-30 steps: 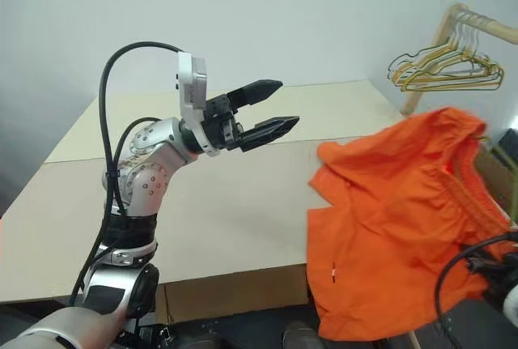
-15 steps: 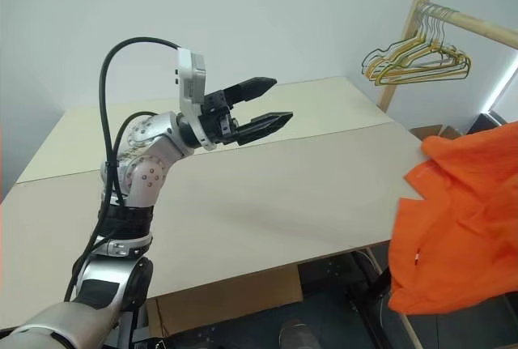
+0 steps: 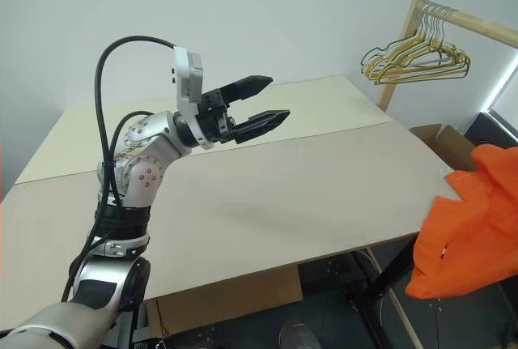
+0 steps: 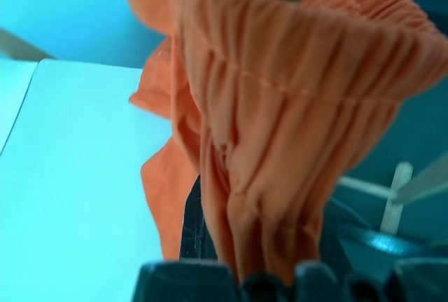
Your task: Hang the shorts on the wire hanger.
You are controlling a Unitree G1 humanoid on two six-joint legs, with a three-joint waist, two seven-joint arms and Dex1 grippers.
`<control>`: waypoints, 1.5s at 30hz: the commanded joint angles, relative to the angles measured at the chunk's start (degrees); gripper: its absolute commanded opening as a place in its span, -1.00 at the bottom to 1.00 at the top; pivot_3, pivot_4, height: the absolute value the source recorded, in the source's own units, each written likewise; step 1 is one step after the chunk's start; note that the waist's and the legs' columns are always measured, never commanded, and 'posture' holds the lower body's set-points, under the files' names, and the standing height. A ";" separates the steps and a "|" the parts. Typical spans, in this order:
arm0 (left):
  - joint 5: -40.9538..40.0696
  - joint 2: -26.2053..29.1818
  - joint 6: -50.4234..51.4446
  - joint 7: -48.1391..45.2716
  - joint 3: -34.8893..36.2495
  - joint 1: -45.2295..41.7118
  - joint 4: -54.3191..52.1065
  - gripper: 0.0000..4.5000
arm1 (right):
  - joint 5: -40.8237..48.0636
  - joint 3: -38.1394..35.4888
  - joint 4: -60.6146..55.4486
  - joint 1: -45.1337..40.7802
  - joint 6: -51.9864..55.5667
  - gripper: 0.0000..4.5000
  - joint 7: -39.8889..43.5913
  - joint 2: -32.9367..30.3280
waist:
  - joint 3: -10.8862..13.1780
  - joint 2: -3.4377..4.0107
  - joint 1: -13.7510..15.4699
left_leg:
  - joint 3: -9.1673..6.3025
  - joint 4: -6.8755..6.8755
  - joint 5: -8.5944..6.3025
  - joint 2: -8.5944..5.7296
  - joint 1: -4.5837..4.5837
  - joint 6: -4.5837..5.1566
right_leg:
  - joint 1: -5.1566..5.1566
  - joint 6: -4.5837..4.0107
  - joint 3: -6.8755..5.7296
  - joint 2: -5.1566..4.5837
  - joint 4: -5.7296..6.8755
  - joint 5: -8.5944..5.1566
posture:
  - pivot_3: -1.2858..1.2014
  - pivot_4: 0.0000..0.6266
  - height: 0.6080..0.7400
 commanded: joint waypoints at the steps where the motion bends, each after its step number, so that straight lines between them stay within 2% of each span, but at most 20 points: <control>1: -0.63 0.64 -1.14 0.46 0.68 -0.44 -2.01 0.99 | 0.49 -2.27 -0.59 -1.21 0.45 -1.00 -0.84 -1.05 | -0.01 0.02 0.15 | 0.00 -0.01 0.00 0.00 0.01 0.00 | 0.00 0.00 0.00 0.00 -0.01 0.00 | -0.07 -1.00 1.00; 8: -0.18 0.52 -2.04 0.16 -0.05 -0.44 -1.93 0.99 | -3.20 -2.67 -1.63 0.17 0.45 -1.00 0.27 -0.83 | -0.01 0.03 0.03 | 0.04 -0.04 0.00 0.00 0.01 0.00 | 0.00 0.02 0.04 0.00 -0.07 0.00 | -0.08 -1.00 1.00; 12: -0.29 0.69 -2.27 0.12 -0.16 -0.72 -1.69 1.00 | -2.84 -2.11 -2.72 0.82 0.45 -0.48 0.46 -0.27 | -0.01 0.03 -0.17 | 0.08 -0.05 0.00 0.00 0.01 0.00 | 0.00 0.02 0.09 0.00 -0.06 0.00 | -0.08 -1.00 1.00; 21: -0.36 1.20 -2.13 -0.35 -0.28 -0.90 -1.75 1.00 | -2.82 -1.84 -8.10 -0.50 0.45 0.90 -1.00 0.84 | 0.00 0.03 -0.19 | 0.09 -0.06 0.00 0.00 0.05 0.00 | 0.00 0.03 0.13 0.00 -0.07 0.00 | -0.07 -1.00 1.00; 22: -0.53 1.31 -1.98 -0.56 -0.27 -0.94 -1.80 1.00 | -3.19 -1.45 -9.52 -1.07 0.45 0.99 -1.67 1.01 | 0.00 0.03 -0.19 | 0.09 -0.06 0.00 0.00 0.05 0.00 | 0.00 0.03 0.13 0.00 -0.07 0.00 | -0.07 -1.00 1.00; 27: -1.73 1.84 -0.57 -1.79 -0.18 -0.88 -1.88 1.00 | -9.04 0.44 -20.31 -6.62 0.45 0.99 -5.95 3.27 | -0.01 0.06 -0.17 | 0.08 -0.16 0.00 0.01 0.06 0.00 | -0.03 0.02 0.15 0.01 -0.07 0.00 | -0.06 -1.00 1.00; 34: -2.11 2.94 -0.20 -4.30 -0.40 -0.78 -1.32 1.00 | -22.22 12.40 -41.35 -10.55 0.22 0.99 -7.17 7.09 | -0.04 0.27 0.16 | 0.07 -0.23 0.00 0.03 0.10 0.00 | -0.19 0.02 0.17 0.01 -0.07 -0.01 | -0.06 -1.00 1.00; 38: -2.22 3.31 -0.31 -5.43 -0.43 -1.42 -0.26 1.00 | -33.64 23.61 -52.20 -6.56 -9.67 0.99 -6.79 6.81 | -0.08 0.43 0.68 | 0.09 -0.27 0.00 0.05 0.10 0.00 | -0.35 0.02 0.17 0.01 -0.08 -0.02 | -0.06 -1.00 1.00; 41: -2.05 3.47 -0.87 -6.06 -0.54 -1.50 0.28 1.00 | -43.51 33.96 -57.23 -0.88 -21.65 0.99 -3.57 3.91 | -0.06 0.43 1.24 | 0.14 -0.29 0.00 0.05 0.09 0.00 | -0.40 0.02 0.20 0.01 -0.10 -0.02 | -0.06 -1.00 1.00; 43: -1.95 3.71 -1.26 -6.39 -0.42 -1.41 0.53 1.00 | -46.48 39.71 -58.59 0.03 -29.77 0.99 2.13 3.01 | -0.06 0.43 1.30 | 0.21 -0.29 0.00 0.05 0.09 0.00 | -0.46 0.02 0.24 0.00 -0.09 -0.02 | -0.06 -1.00 1.00; 45: -1.63 4.07 -2.13 -6.65 -0.07 -0.96 0.75 1.00 | -47.02 45.72 -58.36 1.64 -38.92 0.99 12.60 2.19 | 0.00 0.34 1.26 | 0.26 -0.29 0.00 0.05 0.10 0.00 | -0.45 0.03 0.27 0.00 -0.10 -0.02 | -0.05 -1.00 1.00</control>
